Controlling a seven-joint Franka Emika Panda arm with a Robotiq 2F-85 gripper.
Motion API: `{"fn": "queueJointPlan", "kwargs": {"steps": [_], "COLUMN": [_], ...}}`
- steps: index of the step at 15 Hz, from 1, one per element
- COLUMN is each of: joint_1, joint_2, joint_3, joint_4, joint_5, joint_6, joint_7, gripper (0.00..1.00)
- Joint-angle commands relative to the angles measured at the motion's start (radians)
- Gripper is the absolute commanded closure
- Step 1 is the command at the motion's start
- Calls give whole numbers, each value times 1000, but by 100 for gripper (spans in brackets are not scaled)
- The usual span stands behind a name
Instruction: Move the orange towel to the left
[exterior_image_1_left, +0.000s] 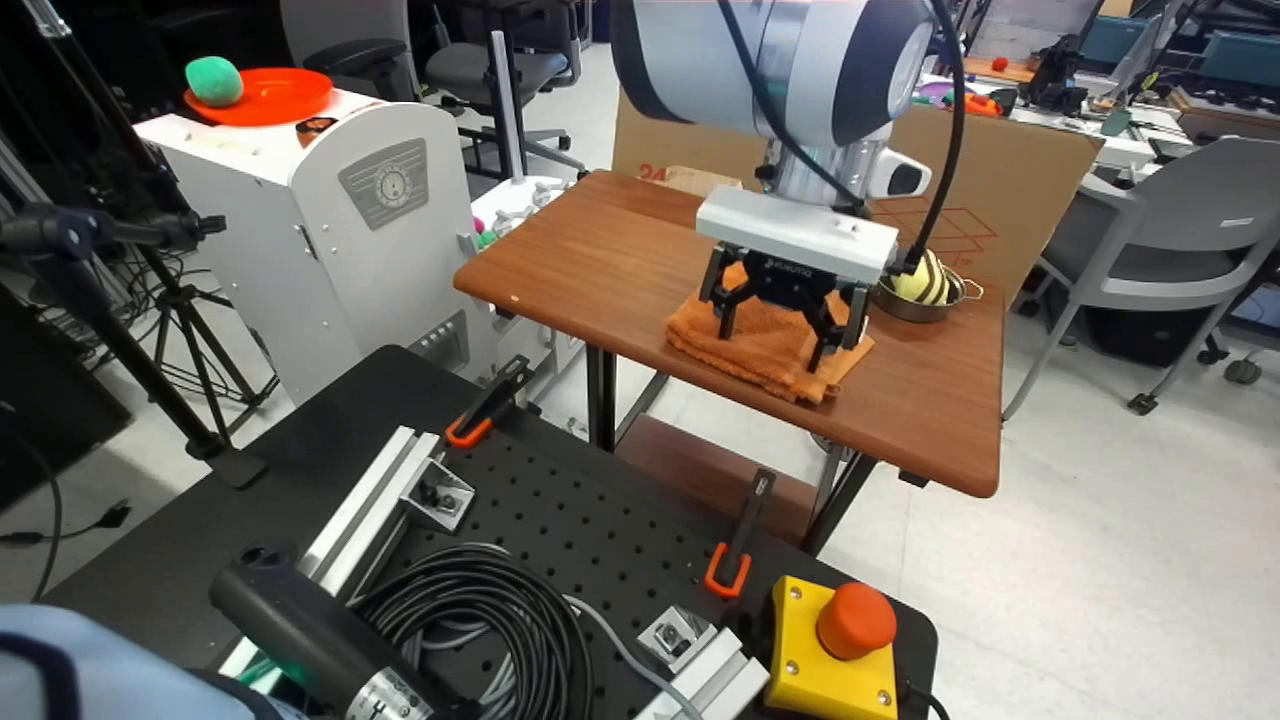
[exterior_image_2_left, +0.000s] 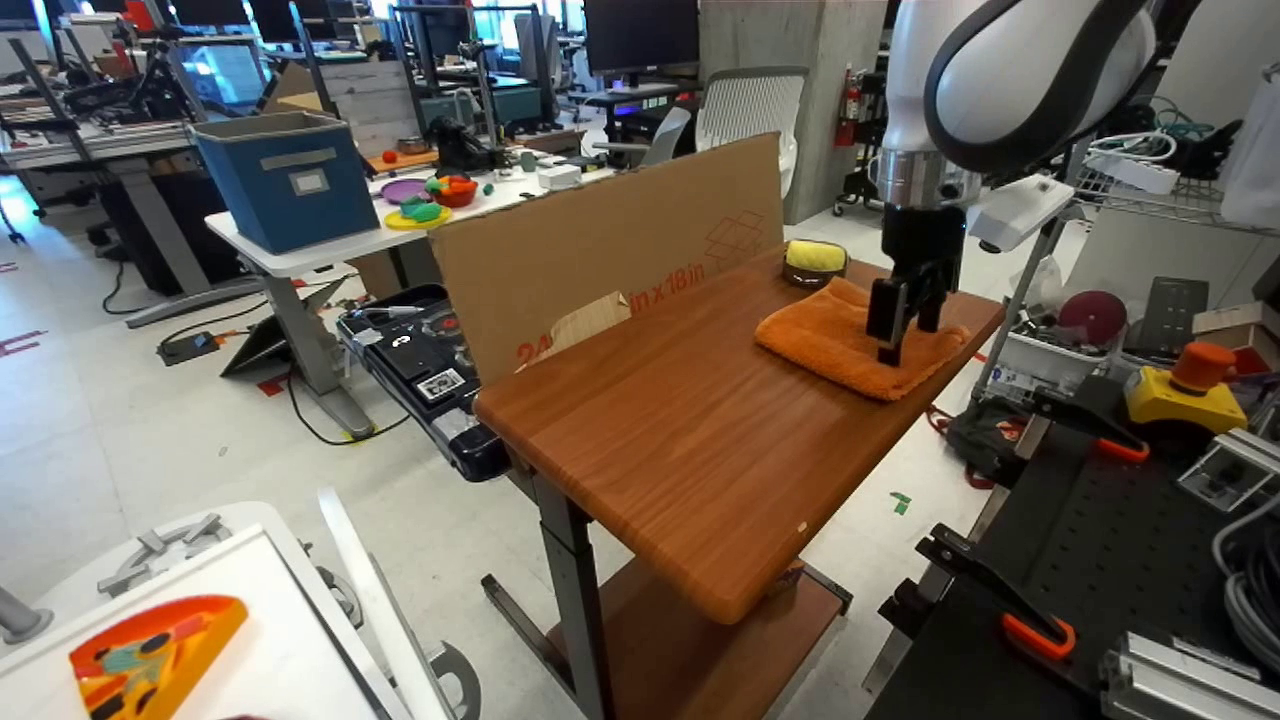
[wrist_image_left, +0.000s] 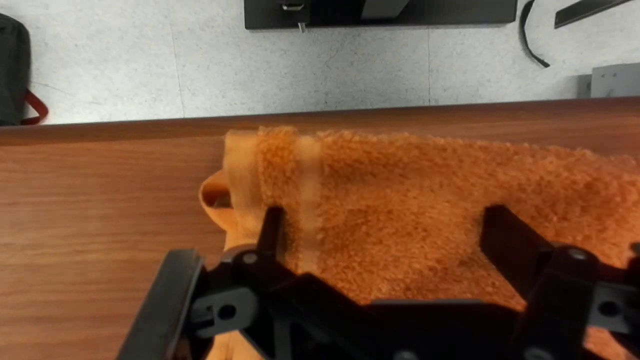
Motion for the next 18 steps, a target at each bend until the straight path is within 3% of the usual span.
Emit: {"fn": "queueJointPlan", "kwargs": {"steps": [1,10,18], "joint_1": [27,64,133], "joint_2": [133,125,97], "joint_3": [21,182,228], "joint_4": [46,8,24], "joint_5": [-21,22,31], "joint_6": [40,53,50], "joint_7": [-4,-104,-73], "gripper": [0,0,0]}}
